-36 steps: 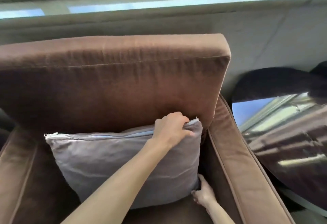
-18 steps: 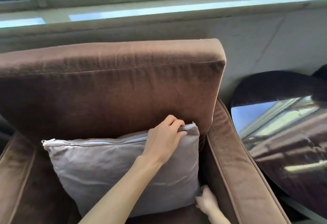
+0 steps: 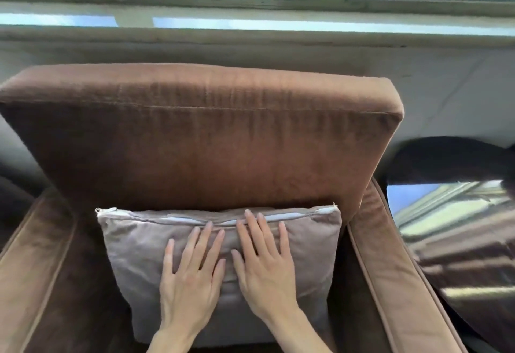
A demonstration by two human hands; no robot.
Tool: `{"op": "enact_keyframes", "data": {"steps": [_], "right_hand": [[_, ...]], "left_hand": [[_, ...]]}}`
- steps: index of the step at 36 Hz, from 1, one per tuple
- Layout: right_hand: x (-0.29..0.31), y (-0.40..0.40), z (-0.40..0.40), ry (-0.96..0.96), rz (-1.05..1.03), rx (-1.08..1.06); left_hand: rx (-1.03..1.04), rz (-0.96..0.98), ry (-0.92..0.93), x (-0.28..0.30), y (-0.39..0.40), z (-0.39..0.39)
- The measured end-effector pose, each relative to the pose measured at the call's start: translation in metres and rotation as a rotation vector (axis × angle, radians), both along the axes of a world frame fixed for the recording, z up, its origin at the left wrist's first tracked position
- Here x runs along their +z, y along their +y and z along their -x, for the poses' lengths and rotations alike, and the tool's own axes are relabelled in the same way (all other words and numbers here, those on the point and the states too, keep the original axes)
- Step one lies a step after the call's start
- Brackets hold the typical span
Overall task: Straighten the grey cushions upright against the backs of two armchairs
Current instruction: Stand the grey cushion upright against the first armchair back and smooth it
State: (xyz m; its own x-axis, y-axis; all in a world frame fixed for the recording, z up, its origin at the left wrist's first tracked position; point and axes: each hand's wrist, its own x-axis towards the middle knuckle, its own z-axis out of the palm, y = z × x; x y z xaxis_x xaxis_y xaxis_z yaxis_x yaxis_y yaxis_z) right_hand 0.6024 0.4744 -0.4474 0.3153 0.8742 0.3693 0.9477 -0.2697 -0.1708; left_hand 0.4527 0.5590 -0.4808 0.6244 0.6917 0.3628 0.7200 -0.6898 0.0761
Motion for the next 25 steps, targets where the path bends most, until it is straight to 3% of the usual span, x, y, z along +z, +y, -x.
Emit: {"op": "enact_keyframes", "data": {"steps": [5, 9, 15, 21, 25], "right_hand": [[-0.024, -0.006, -0.045, -0.079, 0.039, -0.055], [-0.024, -0.027, -0.076, -0.137, 0.037, -0.175], [-0.009, -0.042, -0.055, -0.084, 0.03, -0.313], [-0.025, -0.037, 0.026, -0.058, -0.043, 0.063], [-0.043, -0.039, 0.013, -0.057, 0.087, 0.016]], "left_hand": [[-0.048, -0.049, 0.115, -0.011, 0.043, 0.029], [0.058, -0.051, 0.146, -0.004, 0.076, 0.068], [0.172, -0.034, 0.084, 0.01, 0.063, 0.088], [-0.061, 0.035, 0.021, 0.011, -0.004, 0.042], [-0.06, 0.122, 0.132, 0.002, -0.002, 0.038]]}}
